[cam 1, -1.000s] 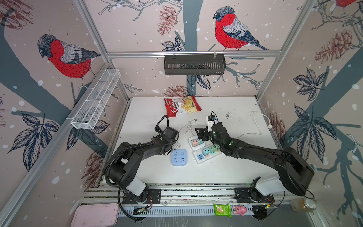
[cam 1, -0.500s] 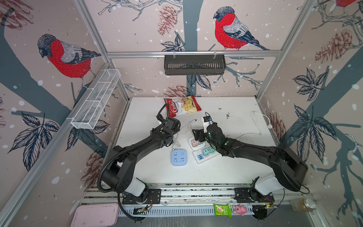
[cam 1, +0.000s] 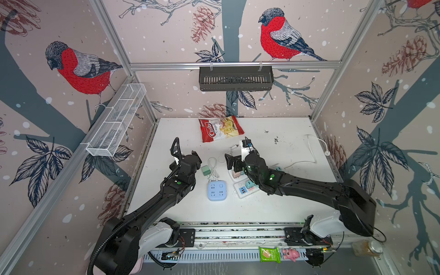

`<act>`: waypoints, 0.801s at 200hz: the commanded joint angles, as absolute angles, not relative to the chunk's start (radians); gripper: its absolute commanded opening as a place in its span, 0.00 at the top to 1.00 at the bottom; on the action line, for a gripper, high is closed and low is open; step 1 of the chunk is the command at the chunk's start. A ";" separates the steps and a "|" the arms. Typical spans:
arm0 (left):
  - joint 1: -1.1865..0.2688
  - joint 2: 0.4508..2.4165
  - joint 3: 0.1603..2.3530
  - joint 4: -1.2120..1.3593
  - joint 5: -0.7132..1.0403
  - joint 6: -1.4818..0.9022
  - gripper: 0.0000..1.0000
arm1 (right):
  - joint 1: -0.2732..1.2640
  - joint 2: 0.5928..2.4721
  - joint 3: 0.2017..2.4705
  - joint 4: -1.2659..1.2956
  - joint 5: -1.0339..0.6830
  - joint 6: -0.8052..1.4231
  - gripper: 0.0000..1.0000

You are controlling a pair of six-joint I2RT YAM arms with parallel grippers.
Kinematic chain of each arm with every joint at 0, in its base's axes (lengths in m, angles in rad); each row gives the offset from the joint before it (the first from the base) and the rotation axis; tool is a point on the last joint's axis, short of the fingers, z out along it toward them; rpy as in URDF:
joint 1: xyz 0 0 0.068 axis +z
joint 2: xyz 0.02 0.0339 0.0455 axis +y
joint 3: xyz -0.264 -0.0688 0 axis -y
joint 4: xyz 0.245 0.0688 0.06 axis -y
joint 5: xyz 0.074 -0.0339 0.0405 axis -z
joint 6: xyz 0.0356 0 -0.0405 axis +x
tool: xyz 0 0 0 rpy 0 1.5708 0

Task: Insert the plug
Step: 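Open the left gripper and withdraw while the right gripper moves toward the green adapter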

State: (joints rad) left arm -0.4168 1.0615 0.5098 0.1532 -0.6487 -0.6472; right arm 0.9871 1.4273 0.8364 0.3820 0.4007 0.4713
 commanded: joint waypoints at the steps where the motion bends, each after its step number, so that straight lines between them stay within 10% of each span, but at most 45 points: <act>1: -0.349 1.046 0.488 0.221 -0.553 -0.675 0.03 | 0.989 1.388 0.748 0.552 0.461 0.436 0.00; 72: -0.294 1.042 0.492 0.192 -0.564 -0.698 0.03 | 0.934 1.506 0.903 0.299 0.340 0.391 0.00; 160: -0.060 1.002 0.409 0.150 -0.296 -0.893 0.03 | 1.037 2.059 1.647 -0.172 0.308 0.304 0.12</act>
State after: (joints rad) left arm -0.1127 0.9939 0.4229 0.1608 -0.3805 -0.8268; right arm 1.0050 1.9381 1.4906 -0.0132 0.3466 0.3832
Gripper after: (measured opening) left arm 0.967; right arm 0.883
